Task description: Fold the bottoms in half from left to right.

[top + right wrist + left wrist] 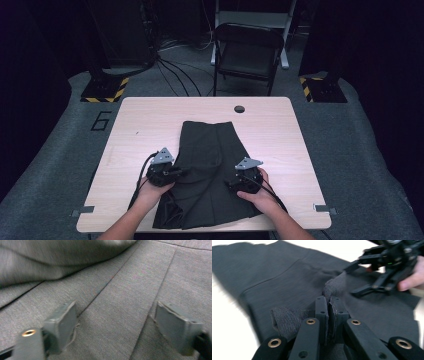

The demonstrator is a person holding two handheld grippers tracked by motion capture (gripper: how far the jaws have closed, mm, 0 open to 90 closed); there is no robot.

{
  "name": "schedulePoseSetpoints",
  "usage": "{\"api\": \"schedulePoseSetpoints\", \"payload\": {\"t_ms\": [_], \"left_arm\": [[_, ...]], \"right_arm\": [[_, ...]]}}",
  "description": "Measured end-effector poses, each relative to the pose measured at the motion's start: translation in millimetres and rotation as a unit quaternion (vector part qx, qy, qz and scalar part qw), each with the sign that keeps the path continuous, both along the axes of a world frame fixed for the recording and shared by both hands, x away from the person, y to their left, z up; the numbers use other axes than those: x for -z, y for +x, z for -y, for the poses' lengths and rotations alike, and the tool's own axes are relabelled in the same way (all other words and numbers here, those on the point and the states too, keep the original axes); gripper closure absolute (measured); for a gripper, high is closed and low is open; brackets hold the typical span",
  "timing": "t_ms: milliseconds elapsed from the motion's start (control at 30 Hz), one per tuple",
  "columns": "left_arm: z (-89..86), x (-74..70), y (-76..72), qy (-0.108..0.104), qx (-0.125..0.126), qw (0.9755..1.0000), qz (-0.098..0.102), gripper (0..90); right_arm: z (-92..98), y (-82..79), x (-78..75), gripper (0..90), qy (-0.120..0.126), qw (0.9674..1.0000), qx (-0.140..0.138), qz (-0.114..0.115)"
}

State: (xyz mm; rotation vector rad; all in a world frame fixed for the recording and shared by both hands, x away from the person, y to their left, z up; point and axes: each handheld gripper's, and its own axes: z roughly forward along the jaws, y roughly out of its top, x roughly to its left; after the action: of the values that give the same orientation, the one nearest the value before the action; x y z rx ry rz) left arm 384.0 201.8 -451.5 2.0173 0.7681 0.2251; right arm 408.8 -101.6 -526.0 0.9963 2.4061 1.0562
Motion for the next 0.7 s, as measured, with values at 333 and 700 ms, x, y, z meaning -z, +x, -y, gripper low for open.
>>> {"api": "schedulePoseSetpoints", "payload": {"t_ms": [333,700], "left_arm": [[37.3,-6.6,-12.0,-0.009,0.032,0.9994,-0.011,85.0],[55.8,-2.2,-28.0,-0.022,0.069,0.9970,-0.026,68.7]], "right_arm": [[2.4,0.2,-8.4,38.8,-0.004,0.9998,0.011,-0.014],[8.4,0.6,-18.5,42.5,0.002,0.9993,0.034,-0.015]]}}
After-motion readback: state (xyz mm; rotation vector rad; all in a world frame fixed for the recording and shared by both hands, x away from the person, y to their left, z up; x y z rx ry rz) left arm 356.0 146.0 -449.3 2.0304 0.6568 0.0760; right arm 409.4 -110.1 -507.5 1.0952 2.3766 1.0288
